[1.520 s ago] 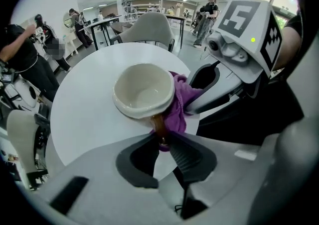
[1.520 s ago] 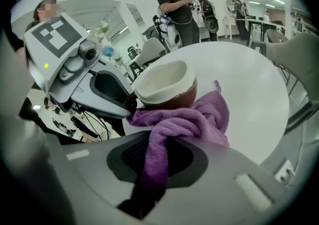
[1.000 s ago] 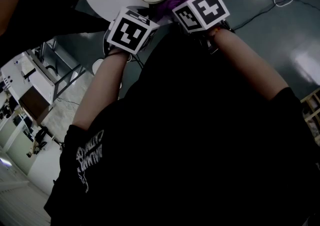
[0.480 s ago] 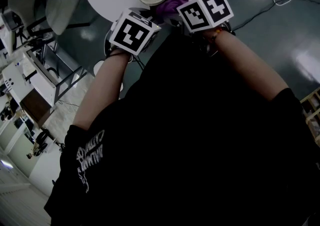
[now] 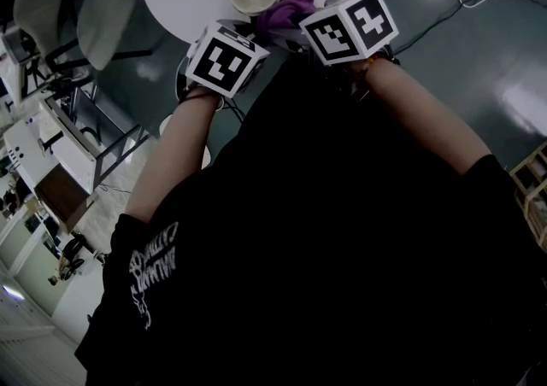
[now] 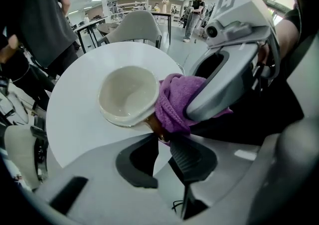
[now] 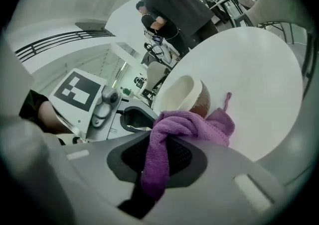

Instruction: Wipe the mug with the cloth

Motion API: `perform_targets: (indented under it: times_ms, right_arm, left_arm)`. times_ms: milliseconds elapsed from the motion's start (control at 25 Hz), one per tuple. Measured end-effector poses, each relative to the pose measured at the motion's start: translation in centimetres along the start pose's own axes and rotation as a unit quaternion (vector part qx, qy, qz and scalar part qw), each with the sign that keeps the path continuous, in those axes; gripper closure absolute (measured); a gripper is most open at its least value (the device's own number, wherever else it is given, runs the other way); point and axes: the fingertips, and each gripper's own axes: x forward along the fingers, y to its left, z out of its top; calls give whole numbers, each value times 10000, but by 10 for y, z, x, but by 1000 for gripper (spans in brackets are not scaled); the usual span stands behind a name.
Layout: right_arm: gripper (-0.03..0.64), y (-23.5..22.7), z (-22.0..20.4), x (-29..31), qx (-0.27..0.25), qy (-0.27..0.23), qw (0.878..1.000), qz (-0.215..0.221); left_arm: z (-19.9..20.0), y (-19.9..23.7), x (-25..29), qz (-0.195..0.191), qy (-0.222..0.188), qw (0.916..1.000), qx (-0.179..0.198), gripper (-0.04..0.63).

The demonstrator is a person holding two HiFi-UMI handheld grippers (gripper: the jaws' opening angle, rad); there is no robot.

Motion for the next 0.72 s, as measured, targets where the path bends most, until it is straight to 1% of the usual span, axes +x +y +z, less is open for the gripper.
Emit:
perform_targets:
  times_ms: [160,320,480,720]
  right_arm:
    - [551,6,5,-7,-234,-30,9997,-10]
    - [551,3,9,-14,-320,-47,9994,-82]
    - [549,-3,10,-16,-433,95,9986,-273]
    - [549,-11,17,-21,-457,286,9976,-445]
  left_arm:
    - [0,-2,-2,-28,11,10000,36,515]
    - [0,-4,-2,-40,-28,10000,52,515]
    - [-3,-5,-4,-119,-106,9998,84,517]
    - [-1,-7,-6,-289,-232,9990,264,518]
